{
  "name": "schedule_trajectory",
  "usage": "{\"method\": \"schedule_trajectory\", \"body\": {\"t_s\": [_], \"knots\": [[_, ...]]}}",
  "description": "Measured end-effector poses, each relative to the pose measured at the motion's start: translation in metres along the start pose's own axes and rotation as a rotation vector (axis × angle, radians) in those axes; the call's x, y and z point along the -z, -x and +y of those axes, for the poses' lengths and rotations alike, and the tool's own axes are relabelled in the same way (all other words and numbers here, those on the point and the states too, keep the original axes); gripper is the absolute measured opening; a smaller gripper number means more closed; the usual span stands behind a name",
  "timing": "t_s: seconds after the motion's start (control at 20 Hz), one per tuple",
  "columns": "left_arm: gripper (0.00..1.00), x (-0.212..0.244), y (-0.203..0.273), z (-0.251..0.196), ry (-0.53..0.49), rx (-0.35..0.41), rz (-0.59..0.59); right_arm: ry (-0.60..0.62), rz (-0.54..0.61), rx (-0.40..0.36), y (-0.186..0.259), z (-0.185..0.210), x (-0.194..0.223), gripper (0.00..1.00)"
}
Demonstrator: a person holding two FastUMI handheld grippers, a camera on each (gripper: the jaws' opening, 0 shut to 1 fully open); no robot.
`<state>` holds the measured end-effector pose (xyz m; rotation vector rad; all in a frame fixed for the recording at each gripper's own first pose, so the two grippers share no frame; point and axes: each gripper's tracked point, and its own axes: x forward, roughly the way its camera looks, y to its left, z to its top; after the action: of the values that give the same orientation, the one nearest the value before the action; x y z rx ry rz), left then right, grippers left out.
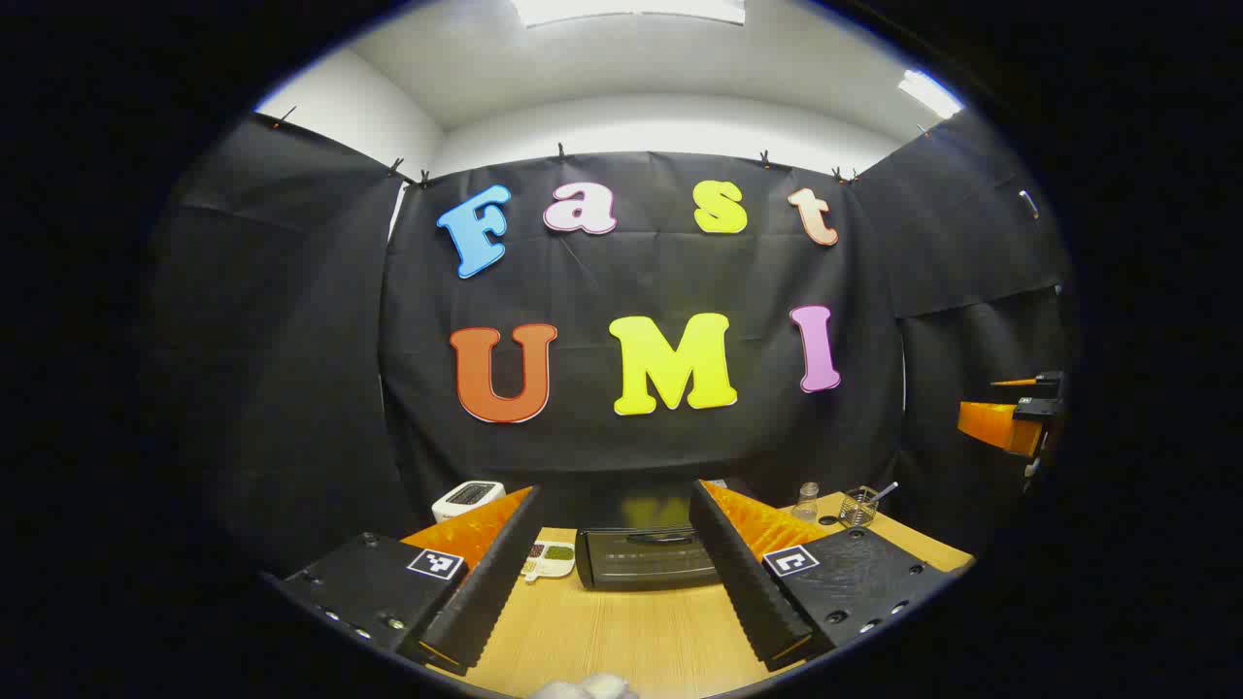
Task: Open the electric oven with the left hand, put the food in, and close the electric oven.
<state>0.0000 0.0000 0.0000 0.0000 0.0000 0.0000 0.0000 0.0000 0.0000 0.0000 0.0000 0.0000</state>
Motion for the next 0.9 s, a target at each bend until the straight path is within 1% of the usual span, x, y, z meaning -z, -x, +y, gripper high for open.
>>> {"method": "schedule_trajectory", "body": {"t_s": [0.1, 0.15, 0.2, 0.5, 0.55, 0.7, 0.75, 0.8, 0.85, 0.9], "knots": [[0.96, 0.005, -0.005, -0.001, -0.007, -0.002, 0.012, 0.000, -0.004, 0.000, -0.001, 0.000, 0.000, 1.00], [0.96, 0.008, -0.008, -0.001, -0.009, -0.003, 0.018, -0.004, -0.005, 0.003, -0.002, -0.002, -0.001, 0.96], [0.96, 0.010, -0.011, -0.002, -0.013, -0.001, 0.021, -0.006, 0.001, 0.006, -0.004, -0.004, 0.003, 1.00], [0.96, 0.020, -0.036, -0.009, -0.020, 0.004, 0.029, -0.005, 0.019, 0.034, -0.012, -0.021, 0.005, 1.00], [0.96, 0.021, -0.043, -0.012, -0.020, 0.005, 0.029, -0.003, 0.020, 0.037, -0.013, -0.023, 0.004, 0.96], [0.96, 0.027, -0.065, -0.017, -0.024, 0.015, 0.028, 0.005, 0.031, 0.051, -0.016, -0.030, 0.006, 0.96], [0.96, 0.030, -0.074, -0.021, -0.021, 0.018, 0.028, 0.005, 0.034, 0.057, -0.015, -0.032, 0.006, 1.00], [0.96, 0.033, -0.085, -0.025, -0.012, 0.023, 0.026, 0.004, 0.036, 0.062, -0.015, -0.034, 0.007, 0.96], [0.96, 0.036, -0.097, -0.031, -0.001, 0.034, 0.029, 0.006, 0.042, 0.068, -0.014, -0.036, 0.008, 0.96], [0.96, 0.041, -0.108, -0.036, 0.008, 0.041, 0.030, 0.010, 0.050, 0.076, -0.013, -0.038, 0.011, 1.00]]}}
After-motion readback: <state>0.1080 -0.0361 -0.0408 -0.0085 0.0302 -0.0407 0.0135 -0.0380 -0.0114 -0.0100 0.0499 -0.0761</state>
